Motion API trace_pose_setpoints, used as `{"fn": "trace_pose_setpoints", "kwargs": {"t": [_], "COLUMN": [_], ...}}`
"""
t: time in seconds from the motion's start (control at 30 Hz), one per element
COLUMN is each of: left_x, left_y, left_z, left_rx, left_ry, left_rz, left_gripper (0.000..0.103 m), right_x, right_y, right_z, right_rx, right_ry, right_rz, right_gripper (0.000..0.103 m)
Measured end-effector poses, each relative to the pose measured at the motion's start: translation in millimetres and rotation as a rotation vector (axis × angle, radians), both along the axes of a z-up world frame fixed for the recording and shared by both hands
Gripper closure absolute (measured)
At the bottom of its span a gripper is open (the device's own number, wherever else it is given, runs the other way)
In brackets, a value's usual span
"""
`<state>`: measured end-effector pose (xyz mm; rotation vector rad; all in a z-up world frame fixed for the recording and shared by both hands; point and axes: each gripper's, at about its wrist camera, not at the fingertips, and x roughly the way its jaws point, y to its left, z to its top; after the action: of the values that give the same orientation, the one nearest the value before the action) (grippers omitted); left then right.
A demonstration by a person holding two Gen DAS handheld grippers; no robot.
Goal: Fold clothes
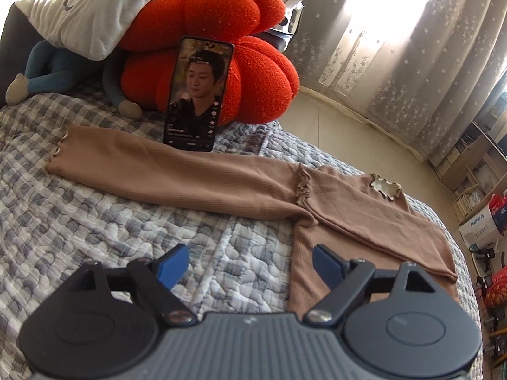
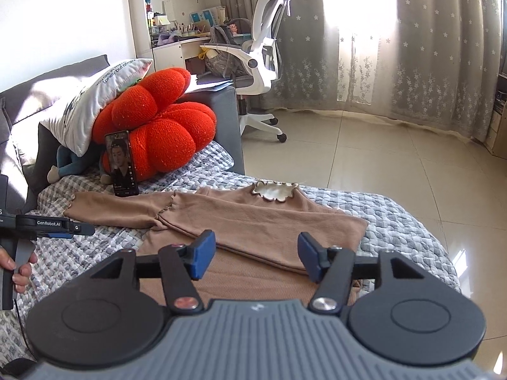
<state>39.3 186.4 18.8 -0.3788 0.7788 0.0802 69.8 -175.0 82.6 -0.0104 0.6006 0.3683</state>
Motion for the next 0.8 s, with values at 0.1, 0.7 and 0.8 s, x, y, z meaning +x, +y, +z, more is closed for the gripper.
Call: {"fn": "trace_pose_setpoints", "kwargs": {"t": [0.1, 0.7, 0.8], "left_x": [5, 36, 37], "left_y": [20, 139, 143], "left_z": [-9, -73, -76], "left_rx": [-0.029, -0.249, -0.263], "left_ry": [0.015, -0.099, -0.155], "left_rz": [0.062, 0.502, 0.56], "left_gripper": [0.011, 0.018, 0.023], "right_x": [9, 71, 77], "right_y": [9, 27, 29], "right_z": [-12, -76, -83], "right_rx": [-0.007, 0.07, 0.073], "right_ry": [0.015, 0.133, 0.142], "right_rz": [0.0, -0.015, -0.016], "right_gripper": [0.03, 0.023, 0.023]}}
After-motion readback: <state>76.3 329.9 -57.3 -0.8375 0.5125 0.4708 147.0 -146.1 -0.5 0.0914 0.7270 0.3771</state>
